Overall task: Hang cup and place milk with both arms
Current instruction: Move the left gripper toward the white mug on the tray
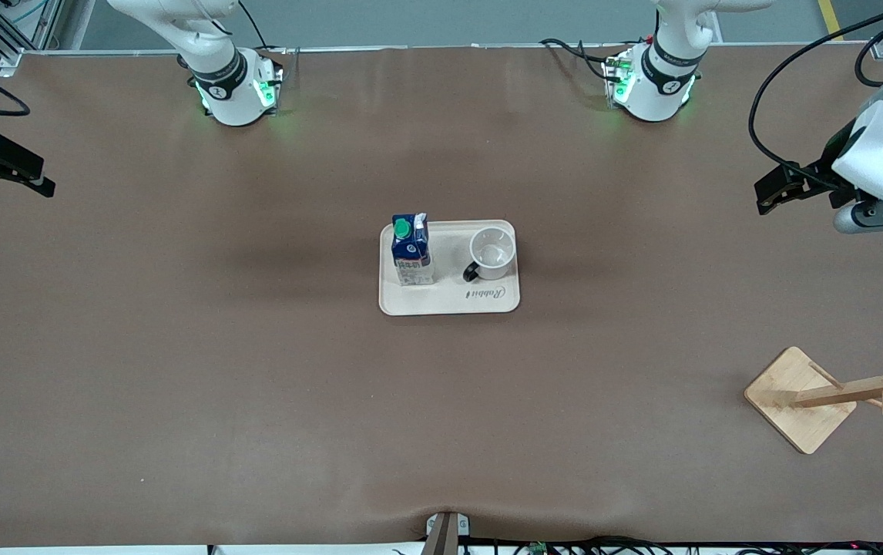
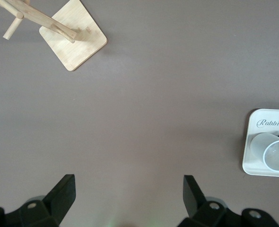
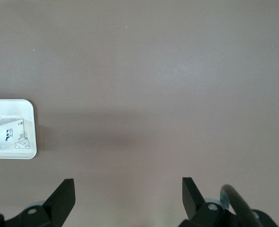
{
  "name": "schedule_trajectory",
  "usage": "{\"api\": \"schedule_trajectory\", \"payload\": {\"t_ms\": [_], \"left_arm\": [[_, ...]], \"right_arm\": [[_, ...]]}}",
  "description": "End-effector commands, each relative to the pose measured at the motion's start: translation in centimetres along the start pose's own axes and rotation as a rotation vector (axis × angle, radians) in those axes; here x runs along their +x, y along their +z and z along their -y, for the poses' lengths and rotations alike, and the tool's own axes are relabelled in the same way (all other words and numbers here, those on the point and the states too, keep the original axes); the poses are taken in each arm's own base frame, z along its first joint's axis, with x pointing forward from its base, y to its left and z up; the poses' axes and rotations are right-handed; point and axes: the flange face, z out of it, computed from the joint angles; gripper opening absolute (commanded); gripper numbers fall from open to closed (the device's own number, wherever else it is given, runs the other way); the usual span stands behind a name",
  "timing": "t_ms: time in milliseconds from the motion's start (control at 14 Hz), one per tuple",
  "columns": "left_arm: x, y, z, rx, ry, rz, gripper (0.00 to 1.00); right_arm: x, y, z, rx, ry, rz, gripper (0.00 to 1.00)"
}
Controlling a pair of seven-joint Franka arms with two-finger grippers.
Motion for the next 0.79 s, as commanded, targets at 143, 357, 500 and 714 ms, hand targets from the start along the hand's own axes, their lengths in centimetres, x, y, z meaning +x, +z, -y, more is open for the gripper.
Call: {"api": "schedule_trajectory", "payload": {"t_ms": [143,357,500,714], "left_arm": [[0.1,-0.5,-0.2,0.007,0.008,0.001,1.0],[0.2,-0.4,-0.3,0.005,0.01,0.003,1.0],[0.6,0.4,-0.7,0.01,0.017,0.017,1.0],[0.8,1.5,-3.5,0.02,0.061,0.033,1.0]], "right_arm": [[0.0,0.0,-1.1,0.018,0.014,0.042,1.0],[-0.1,0.1,-1.2,0.027,0.019,0.051,1.0],[0.0,0.2,-1.2,0.027,0.019,0.052,1.0],[0.0,0.2,-1.2,0.027,0.019,0.052,1.0]]}}
